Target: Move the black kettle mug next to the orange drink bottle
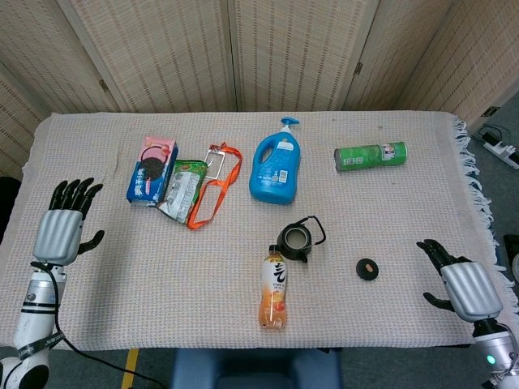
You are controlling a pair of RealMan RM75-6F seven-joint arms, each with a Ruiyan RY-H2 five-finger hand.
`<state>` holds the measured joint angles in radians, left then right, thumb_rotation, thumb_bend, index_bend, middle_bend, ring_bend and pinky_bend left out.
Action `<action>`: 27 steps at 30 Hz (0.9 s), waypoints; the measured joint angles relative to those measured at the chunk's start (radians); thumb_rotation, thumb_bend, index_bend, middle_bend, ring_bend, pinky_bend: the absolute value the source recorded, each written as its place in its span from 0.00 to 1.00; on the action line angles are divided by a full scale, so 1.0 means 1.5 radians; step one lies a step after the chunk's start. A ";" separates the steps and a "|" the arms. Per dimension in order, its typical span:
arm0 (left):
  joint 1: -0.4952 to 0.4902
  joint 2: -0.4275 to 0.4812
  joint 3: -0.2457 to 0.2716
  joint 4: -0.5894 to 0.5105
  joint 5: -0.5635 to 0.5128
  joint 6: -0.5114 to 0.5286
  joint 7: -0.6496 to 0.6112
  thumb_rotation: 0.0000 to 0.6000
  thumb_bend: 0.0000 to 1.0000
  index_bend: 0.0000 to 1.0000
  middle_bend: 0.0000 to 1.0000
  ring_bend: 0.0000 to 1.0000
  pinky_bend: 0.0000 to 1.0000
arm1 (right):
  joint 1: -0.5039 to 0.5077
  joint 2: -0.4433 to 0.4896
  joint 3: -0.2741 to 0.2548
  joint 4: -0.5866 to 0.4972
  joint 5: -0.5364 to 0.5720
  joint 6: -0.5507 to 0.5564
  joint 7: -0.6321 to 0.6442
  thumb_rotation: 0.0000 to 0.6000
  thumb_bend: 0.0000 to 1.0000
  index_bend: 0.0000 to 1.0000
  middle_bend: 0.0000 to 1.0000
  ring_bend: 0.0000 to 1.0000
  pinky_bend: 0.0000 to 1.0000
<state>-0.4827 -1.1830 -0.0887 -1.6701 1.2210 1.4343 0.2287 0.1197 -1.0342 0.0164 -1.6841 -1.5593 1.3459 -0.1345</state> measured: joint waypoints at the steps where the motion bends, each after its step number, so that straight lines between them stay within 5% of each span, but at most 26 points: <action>1: 0.009 0.002 0.004 0.000 0.005 0.007 0.000 1.00 0.23 0.12 0.06 0.04 0.00 | 0.002 -0.004 -0.002 0.000 0.003 -0.007 -0.007 1.00 0.16 0.15 0.20 0.54 0.55; 10: 0.074 0.018 0.023 -0.019 0.038 0.049 0.001 1.00 0.23 0.13 0.06 0.04 0.00 | 0.031 -0.031 -0.009 0.008 0.034 -0.079 -0.062 1.00 0.16 0.16 0.21 0.58 0.57; 27: 0.115 0.031 0.008 -0.024 0.049 0.037 -0.013 1.00 0.23 0.13 0.06 0.04 0.00 | 0.146 -0.108 0.010 0.069 0.102 -0.241 -0.133 1.00 0.19 0.26 0.27 0.64 0.62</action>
<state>-0.3098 -1.1370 -0.0773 -1.7059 1.2943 1.4895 0.2092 0.3389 -1.1955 0.0314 -1.5803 -1.4059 0.9852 -0.3339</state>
